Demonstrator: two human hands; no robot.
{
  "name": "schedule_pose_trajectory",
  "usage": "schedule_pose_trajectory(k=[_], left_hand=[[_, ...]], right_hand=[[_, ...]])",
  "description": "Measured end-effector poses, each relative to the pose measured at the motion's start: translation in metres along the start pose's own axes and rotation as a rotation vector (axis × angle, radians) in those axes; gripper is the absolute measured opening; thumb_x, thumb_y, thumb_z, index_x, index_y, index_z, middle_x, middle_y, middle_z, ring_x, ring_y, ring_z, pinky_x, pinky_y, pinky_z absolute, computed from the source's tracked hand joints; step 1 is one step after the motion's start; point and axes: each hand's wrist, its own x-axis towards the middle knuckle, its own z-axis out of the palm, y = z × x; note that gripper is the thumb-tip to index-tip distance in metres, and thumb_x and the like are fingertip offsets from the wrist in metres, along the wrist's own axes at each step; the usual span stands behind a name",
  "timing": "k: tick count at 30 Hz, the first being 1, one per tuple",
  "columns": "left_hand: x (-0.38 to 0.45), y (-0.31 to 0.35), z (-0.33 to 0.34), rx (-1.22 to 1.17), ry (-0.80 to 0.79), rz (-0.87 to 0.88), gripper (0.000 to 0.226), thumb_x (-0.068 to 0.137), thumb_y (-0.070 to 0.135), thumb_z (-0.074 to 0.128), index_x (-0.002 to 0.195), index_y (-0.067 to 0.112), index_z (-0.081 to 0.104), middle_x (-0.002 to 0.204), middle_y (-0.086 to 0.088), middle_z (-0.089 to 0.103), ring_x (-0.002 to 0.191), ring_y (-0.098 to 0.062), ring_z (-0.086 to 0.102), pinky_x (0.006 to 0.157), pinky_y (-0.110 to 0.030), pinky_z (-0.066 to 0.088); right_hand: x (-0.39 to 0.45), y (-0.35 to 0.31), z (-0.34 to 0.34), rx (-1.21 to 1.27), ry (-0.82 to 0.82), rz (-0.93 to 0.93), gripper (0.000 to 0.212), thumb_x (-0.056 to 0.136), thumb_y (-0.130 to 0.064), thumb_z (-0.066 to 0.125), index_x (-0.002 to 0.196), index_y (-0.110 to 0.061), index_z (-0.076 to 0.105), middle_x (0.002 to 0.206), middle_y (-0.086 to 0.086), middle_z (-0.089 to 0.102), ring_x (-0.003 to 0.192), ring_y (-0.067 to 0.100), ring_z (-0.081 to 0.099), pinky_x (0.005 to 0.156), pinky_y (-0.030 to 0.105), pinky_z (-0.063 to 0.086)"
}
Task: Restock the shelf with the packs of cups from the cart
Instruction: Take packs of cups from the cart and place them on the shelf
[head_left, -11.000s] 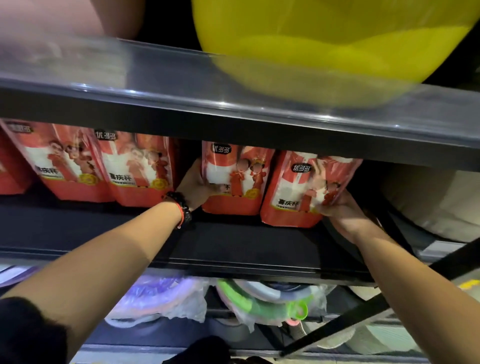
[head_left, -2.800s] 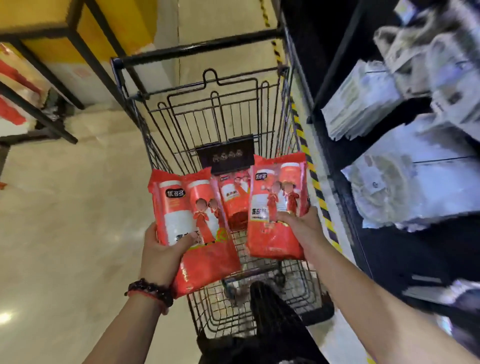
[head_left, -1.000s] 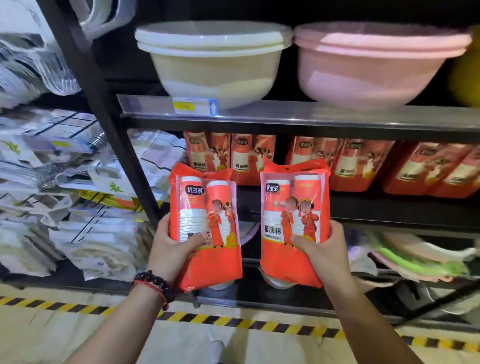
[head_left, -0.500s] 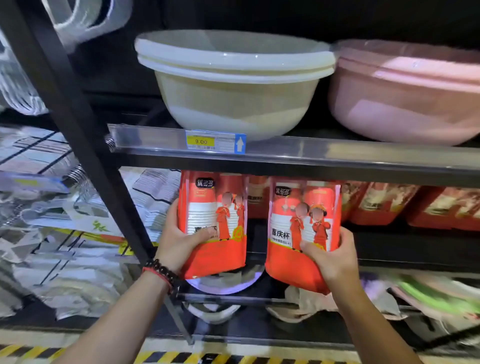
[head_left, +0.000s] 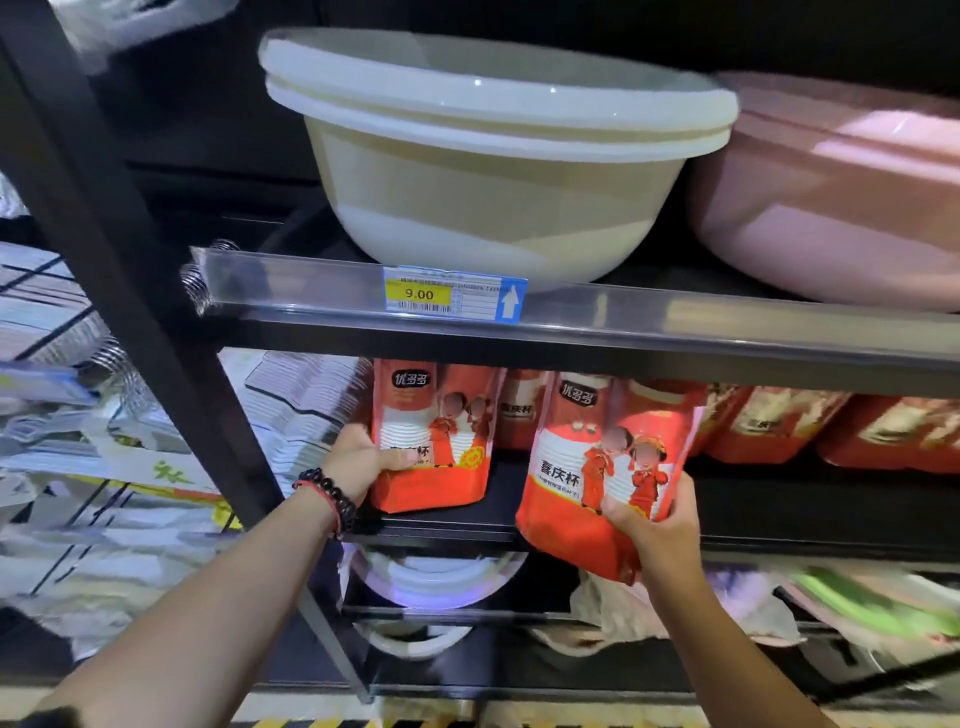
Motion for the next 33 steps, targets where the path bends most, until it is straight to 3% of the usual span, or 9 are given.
schedule_pose_trajectory(k=[4, 6, 9, 14, 17, 21, 24, 27, 33], left_hand=[[0.017, -0.012, -0.004, 0.024, 0.101, -0.043, 0.029, 0.051, 0.003, 0.087, 0.078, 0.003, 0.077, 0.088, -0.016, 0.077, 0.091, -0.04, 0.072, 0.08, -0.041, 0.059], [0.02, -0.015, -0.004, 0.052, 0.127, -0.025, 0.025, 0.052, 0.002, 0.086, 0.073, 0.014, 0.08, 0.083, -0.008, 0.078, 0.09, -0.035, 0.073, 0.082, -0.038, 0.057], [0.022, -0.018, -0.006, 0.107, 0.123, -0.006, 0.025, 0.052, 0.011, 0.085, 0.072, 0.025, 0.081, 0.085, -0.003, 0.079, 0.089, -0.028, 0.074, 0.088, -0.04, 0.056], [0.024, -0.02, -0.008, 0.158, 0.181, 0.01, 0.015, 0.068, 0.007, 0.084, 0.078, 0.016, 0.076, 0.088, -0.004, 0.078, 0.085, -0.025, 0.075, 0.08, -0.035, 0.057], [0.021, -0.019, -0.007, 0.144, 0.216, 0.031, 0.017, 0.068, 0.004, 0.083, 0.08, 0.014, 0.076, 0.085, -0.001, 0.079, 0.081, -0.024, 0.075, 0.067, -0.027, 0.057], [0.02, -0.017, -0.006, 0.133, 0.256, 0.08, 0.024, 0.07, -0.004, 0.079, 0.08, 0.018, 0.074, 0.085, -0.004, 0.078, 0.081, -0.026, 0.075, 0.075, -0.036, 0.059], [0.018, -0.014, -0.003, 0.121, 0.245, 0.104, 0.049, 0.072, -0.007, 0.075, 0.08, 0.041, 0.075, 0.079, 0.01, 0.077, 0.074, -0.012, 0.074, 0.067, -0.028, 0.058], [0.017, -0.014, -0.003, 0.097, 0.236, 0.113, 0.056, 0.068, -0.006, 0.076, 0.079, 0.049, 0.073, 0.079, 0.015, 0.076, 0.072, -0.006, 0.073, 0.071, -0.027, 0.054], [0.014, -0.012, -0.003, 0.058, 0.237, 0.112, 0.047, 0.059, 0.011, 0.075, 0.085, 0.05, 0.072, 0.088, 0.011, 0.077, 0.084, -0.014, 0.074, 0.076, -0.032, 0.058]], right_hand=[[0.015, 0.017, -0.001, 0.085, -0.111, 0.038, 0.064, 0.06, -0.013, 0.087, 0.112, -0.042, 0.064, 0.115, 0.007, 0.074, 0.106, 0.032, 0.071, 0.088, 0.055, 0.058], [0.024, 0.026, 0.001, 0.135, -0.175, 0.061, 0.063, 0.066, -0.007, 0.081, 0.12, -0.034, 0.063, 0.119, 0.011, 0.073, 0.11, 0.034, 0.07, 0.093, 0.058, 0.055], [0.037, 0.037, 0.004, 0.167, -0.278, 0.1, 0.068, 0.071, -0.005, 0.076, 0.134, -0.021, 0.055, 0.127, 0.014, 0.07, 0.12, 0.037, 0.064, 0.1, 0.055, 0.051], [0.063, 0.035, 0.008, 0.102, -0.434, 0.124, 0.07, 0.077, -0.007, 0.074, 0.141, -0.018, 0.048, 0.133, 0.012, 0.067, 0.123, 0.03, 0.064, 0.099, 0.043, 0.054], [0.078, 0.034, 0.014, 0.024, -0.498, 0.151, 0.063, 0.077, -0.007, 0.075, 0.136, -0.015, 0.055, 0.131, 0.011, 0.068, 0.122, 0.028, 0.065, 0.102, 0.045, 0.049], [0.092, 0.031, 0.024, -0.033, -0.495, 0.219, 0.037, 0.075, -0.007, 0.077, 0.111, -0.002, 0.072, 0.115, 0.016, 0.074, 0.111, 0.032, 0.07, 0.095, 0.037, 0.057], [0.1, 0.03, 0.027, -0.078, -0.448, 0.292, 0.019, 0.081, -0.006, 0.075, 0.099, -0.002, 0.077, 0.109, 0.011, 0.077, 0.103, 0.024, 0.074, 0.093, 0.035, 0.053], [0.101, 0.031, 0.032, -0.106, -0.372, 0.316, 0.016, 0.081, -0.005, 0.077, 0.097, -0.002, 0.076, 0.101, 0.01, 0.079, 0.092, 0.019, 0.076, 0.088, 0.033, 0.056], [0.095, 0.031, 0.041, -0.172, -0.303, 0.243, 0.015, 0.083, -0.001, 0.078, 0.091, -0.013, 0.073, 0.086, -0.007, 0.077, 0.075, 0.003, 0.074, 0.064, 0.012, 0.054]])
